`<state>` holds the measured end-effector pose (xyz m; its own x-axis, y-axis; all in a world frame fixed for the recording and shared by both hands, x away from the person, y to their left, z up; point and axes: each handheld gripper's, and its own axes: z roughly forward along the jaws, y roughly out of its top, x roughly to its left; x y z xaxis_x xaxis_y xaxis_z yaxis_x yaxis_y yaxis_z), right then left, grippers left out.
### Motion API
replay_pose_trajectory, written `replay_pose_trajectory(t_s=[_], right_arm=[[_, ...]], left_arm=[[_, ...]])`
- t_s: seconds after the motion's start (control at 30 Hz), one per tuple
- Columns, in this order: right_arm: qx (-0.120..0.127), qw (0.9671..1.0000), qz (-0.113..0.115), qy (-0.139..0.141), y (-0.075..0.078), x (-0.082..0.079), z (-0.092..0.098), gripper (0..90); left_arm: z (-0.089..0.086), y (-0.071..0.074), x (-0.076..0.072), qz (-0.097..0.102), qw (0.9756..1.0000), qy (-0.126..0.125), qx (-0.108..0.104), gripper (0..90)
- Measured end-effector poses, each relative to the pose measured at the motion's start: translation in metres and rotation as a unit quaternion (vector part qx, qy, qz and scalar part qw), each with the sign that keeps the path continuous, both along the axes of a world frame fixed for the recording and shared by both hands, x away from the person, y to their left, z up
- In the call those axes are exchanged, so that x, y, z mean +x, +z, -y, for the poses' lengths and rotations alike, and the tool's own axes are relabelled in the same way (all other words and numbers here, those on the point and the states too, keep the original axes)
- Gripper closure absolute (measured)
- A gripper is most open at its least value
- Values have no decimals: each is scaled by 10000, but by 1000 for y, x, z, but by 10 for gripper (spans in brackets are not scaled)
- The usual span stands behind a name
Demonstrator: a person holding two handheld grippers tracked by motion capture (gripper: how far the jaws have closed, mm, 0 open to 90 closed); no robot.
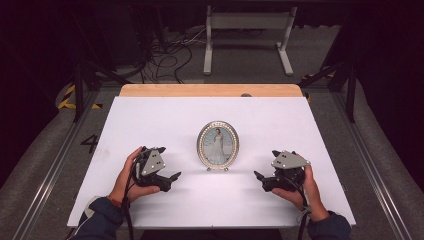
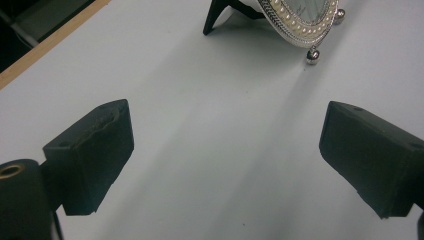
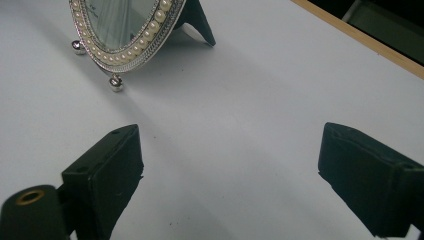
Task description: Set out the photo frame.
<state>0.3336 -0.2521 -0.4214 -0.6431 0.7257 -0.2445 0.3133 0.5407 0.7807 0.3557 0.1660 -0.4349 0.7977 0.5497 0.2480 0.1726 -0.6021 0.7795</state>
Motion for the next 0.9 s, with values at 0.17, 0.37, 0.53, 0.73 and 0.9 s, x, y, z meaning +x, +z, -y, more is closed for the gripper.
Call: replay_pose_trajectory(t_s=[0.17,0.37,0.53,0.73,0.9], right_arm=[[-17,10000,-16,-59,-2,-2,6,107],[27,9999,-46,-157,-6,-6,14,107],[23,9998,-31,-199,-9,-8,21,107],[122,9994,-60,-330,-11,-12,30,107],[152,9990,-51,-407,-13,-15,37,104]], left_arm=[[-7,-2,-3,-83,9999,-12,-105,81],[-20,-5,-8,-149,9998,74,-130,82],[-28,-8,-12,-186,9996,141,-154,82],[-40,-12,-17,-265,9990,272,-231,82],[-51,-15,-21,-340,9983,377,-274,81]])
